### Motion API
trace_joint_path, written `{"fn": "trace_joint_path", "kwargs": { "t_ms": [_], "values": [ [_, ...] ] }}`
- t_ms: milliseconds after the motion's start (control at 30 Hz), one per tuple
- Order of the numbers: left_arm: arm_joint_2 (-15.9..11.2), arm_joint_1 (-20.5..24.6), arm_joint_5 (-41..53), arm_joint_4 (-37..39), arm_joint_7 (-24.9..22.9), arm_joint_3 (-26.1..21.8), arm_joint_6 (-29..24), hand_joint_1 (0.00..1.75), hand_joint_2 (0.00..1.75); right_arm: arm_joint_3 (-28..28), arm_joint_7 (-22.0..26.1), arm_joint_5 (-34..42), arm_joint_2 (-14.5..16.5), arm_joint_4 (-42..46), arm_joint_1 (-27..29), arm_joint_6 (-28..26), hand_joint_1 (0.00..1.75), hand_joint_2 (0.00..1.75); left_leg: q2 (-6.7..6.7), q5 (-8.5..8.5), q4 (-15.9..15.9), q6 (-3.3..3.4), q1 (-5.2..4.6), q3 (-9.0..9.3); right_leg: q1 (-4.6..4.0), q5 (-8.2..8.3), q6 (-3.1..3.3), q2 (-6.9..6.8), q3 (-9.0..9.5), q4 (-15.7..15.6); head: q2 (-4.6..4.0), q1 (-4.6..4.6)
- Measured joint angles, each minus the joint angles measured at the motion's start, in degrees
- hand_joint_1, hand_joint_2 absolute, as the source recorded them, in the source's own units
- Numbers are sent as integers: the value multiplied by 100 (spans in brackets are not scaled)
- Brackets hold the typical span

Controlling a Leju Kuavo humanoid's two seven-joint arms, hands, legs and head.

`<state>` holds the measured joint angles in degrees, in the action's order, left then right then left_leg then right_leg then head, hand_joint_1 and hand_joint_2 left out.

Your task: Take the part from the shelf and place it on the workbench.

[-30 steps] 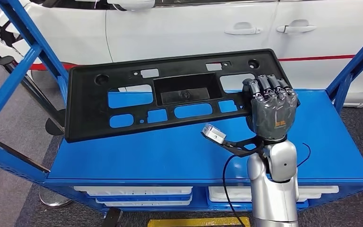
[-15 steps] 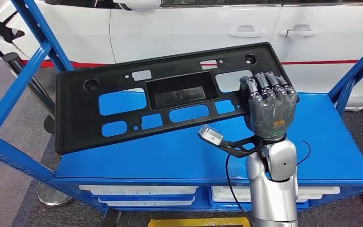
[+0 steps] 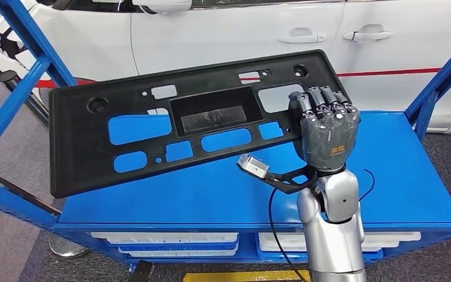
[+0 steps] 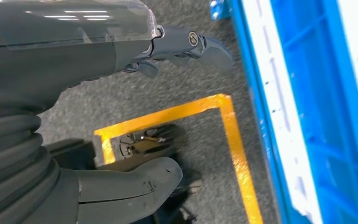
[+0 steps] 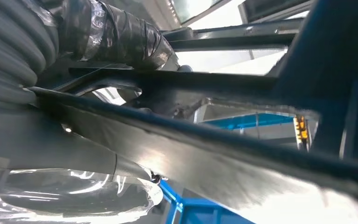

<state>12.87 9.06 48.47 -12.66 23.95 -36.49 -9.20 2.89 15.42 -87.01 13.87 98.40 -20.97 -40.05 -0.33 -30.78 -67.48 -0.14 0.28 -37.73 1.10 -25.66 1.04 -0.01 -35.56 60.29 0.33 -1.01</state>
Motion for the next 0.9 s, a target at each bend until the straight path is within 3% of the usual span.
{"fn": "trace_joint_path", "kwargs": {
  "t_ms": [67,100,133,200,267,400,467,533,600,633,667,733,767,900],
  "values": [
    [1,-7,3,0,-117,-20,66,0,175,73,-44,25,-2,-112,2,1,175,175,0,-267,-652,-25,11,-307,-14,1,12,-5,-7,3,0,-1],
    [1,-11,8,0,-153,-27,91,0,175,100,-63,20,-3,-160,7,1,175,175,0,-262,-759,-23,12,-358,-20,2,13,-6,-10,5,0,-1],
    [1,-12,13,0,-185,-32,112,0,175,125,-82,13,-5,-202,11,1,175,175,0,-156,-656,-10,11,-305,-25,2,13,-6,-10,7,0,-1],
    [2,-9,43,0,-245,-34,125,0,175,183,-134,0,-9,-260,14,1,175,175,0,214,67,40,5,60,-30,5,10,-4,-3,8,0,-1],
    [8,-2,94,0,-291,-34,127,0,175,274,-215,-27,-16,-300,16,1,175,175,-3,436,687,93,-24,371,-43,20,-21,1,-10,10,0,0],
    [13,18,111,0,-345,-35,104,0,175,513,-335,-25,-60,-349,39,-1,175,175,-2,544,886,197,-45,421,-39,44,-143,6,-39,4,0,1],
    [13,54,85,0,-367,-36,80,0,175,582,-298,47,-81,-362,34,-1,175,175,12,632,969,275,-25,410,-41,-210,-181,8,-142,273,0,7],
    [6,87,66,0,-384,-38,71,0,175,610,-196,137,-90,-386,32,-1,175,175,19,684,974,322,-40,350,-34,-649,-201,6,-372,911,0,10],
    [-7,95,44,0,-390,-39,79,0,175,618,-78,173,-91,-420,40,-1,175,175,22,727,945,333,-51,263,-28,-849,-220,4,-502,1386,0,9],
    [-10,93,37,0,-391,-39,89,0,175,618,-28,178,-90,-435,43,-1,175,175,22,746,923,326,-51,216,-22,-796,-227,3,-438,1364,0,9],
    [-12,91,38,0,-394,-39,102,0,175,618,19,188,-88,-444,44,-1,175,175,21,763,896,315,-49,168,-14,-664,-231,2,-264,1129,0,9],
    [-11,89,64,0,-402,-39,119,0,175,619,99,224,-81,-450,42,-1,175,175,13,794,826,278,-50,76,-8,-443,-221,5,174,439,0,8],
    [-11,86,80,0,-406,-39,122,0,175,619,131,244,-75,-449,43,-2,175,175,9,811,796,252,-56,42,-17,-374,-202,14,307,204,0,9],
    [-11,66,106,0,-415,-39,123,0,175,623,187,271,-43,-454,48,-2,175,175,-4,890,755,115,-56,-34,-37,-268,-59,29,291,37,0,8]
  ]
}}
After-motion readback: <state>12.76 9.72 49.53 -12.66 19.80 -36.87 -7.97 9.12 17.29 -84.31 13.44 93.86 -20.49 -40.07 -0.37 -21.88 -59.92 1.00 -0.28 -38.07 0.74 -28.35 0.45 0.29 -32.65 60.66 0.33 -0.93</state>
